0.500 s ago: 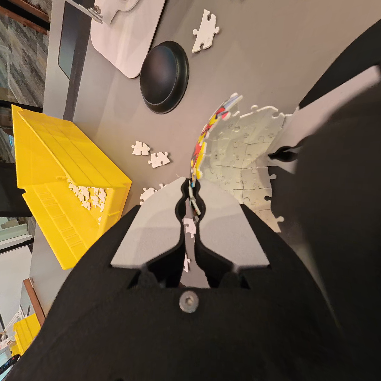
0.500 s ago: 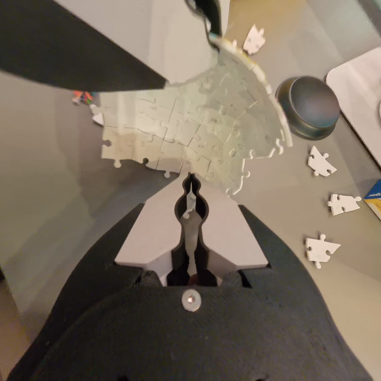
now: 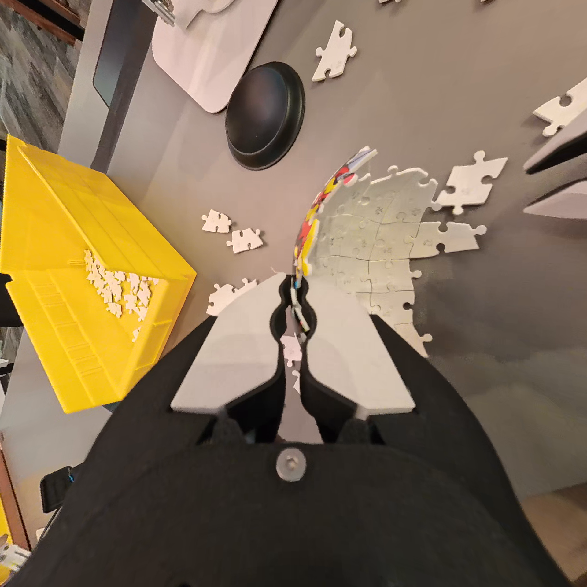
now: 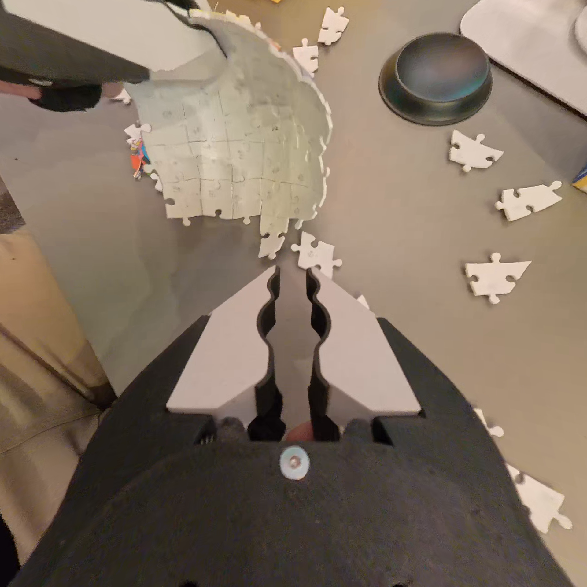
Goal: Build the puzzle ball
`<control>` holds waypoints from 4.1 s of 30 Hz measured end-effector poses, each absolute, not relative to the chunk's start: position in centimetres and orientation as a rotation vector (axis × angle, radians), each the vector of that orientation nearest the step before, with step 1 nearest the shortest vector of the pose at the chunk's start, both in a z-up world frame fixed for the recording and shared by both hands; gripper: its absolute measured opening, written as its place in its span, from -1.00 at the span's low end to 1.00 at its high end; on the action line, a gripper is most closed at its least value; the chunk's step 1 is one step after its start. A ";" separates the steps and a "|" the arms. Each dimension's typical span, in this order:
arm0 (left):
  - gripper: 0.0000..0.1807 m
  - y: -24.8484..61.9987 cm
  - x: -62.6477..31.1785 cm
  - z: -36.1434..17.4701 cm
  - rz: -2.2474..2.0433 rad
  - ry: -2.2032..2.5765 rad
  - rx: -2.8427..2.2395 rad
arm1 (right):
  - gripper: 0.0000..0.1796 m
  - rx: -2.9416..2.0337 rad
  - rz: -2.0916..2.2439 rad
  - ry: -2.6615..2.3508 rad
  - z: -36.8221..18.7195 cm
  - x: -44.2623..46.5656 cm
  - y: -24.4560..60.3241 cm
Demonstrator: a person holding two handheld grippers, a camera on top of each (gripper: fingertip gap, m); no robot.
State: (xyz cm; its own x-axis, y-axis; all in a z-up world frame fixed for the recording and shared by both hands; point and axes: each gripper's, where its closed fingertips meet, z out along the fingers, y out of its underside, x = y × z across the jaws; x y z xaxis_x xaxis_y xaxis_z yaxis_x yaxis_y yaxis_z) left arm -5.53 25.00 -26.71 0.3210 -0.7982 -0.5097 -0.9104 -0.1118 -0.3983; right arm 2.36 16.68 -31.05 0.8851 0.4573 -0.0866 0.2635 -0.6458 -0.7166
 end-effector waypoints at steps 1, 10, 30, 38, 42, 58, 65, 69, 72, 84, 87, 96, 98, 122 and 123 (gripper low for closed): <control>-0.97 25.0 -5.6 -26.8 0.218 1.503 -1.936 | -0.82 -2.302 0.324 -0.518 -31.1 2.5 16.9; -0.97 25.1 -5.3 -26.6 0.233 1.514 -1.931 | -0.65 -2.398 0.260 -0.527 -33.8 3.4 18.3; -0.97 25.9 -6.0 -26.3 0.215 1.490 -1.935 | -1.00 -2.357 0.308 -0.528 -33.1 3.5 19.0; -0.97 26.5 -7.1 -26.3 0.207 1.455 -1.956 | -0.69 -2.333 0.324 -0.514 -32.7 4.1 21.7; -0.97 26.8 -7.5 -26.2 0.203 1.440 -1.965 | -0.70 -2.374 0.356 -0.524 -33.8 3.7 23.0; -0.97 27.3 -8.1 -26.7 0.153 1.403 -1.986 | -1.00 -2.321 0.423 -0.499 -32.8 2.8 22.7; -0.97 27.4 -8.7 -26.6 0.101 1.350 -1.996 | -0.67 -2.355 0.461 -0.443 -32.6 3.2 22.3; -0.97 27.3 -9.1 -26.8 0.089 1.334 -2.001 | -0.65 -2.394 0.467 -0.443 -33.4 3.2 22.0; -0.97 27.2 -9.1 -26.8 0.082 1.332 -1.999 | -0.68 -2.393 0.440 -0.443 -33.6 3.0 22.2; -0.97 27.3 -9.3 -27.1 0.060 1.327 -2.010 | -0.74 -2.365 0.350 -0.528 -33.2 2.9 21.7; -0.97 27.3 -9.0 -27.1 0.063 1.346 -2.020 | -0.74 -2.324 0.319 -0.575 -31.8 2.6 21.2; -0.97 27.1 -7.1 -26.9 0.157 1.468 -2.013 | -0.74 -2.292 0.198 -0.642 -30.9 1.0 20.0; -0.97 27.2 -6.7 -26.9 0.189 1.486 -2.018 | -0.74 -2.302 0.179 -0.637 -31.3 0.8 20.1; -0.97 27.8 -4.9 -26.5 0.343 1.558 -1.976 | -0.69 -2.310 -0.014 -0.570 -33.0 2.1 22.0; -0.97 27.8 -4.9 -26.5 0.344 1.559 -1.975 | -0.69 -2.307 -0.006 -0.569 -32.9 2.0 22.0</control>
State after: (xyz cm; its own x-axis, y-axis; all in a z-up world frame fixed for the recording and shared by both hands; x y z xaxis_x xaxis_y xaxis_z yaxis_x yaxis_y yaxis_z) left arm -4.90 27.76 -26.53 0.2791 -0.7940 -0.5400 -0.9476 -0.1369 -0.2885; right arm 2.01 21.97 -32.92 0.9012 0.3985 0.1704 0.4022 -0.6224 -0.6715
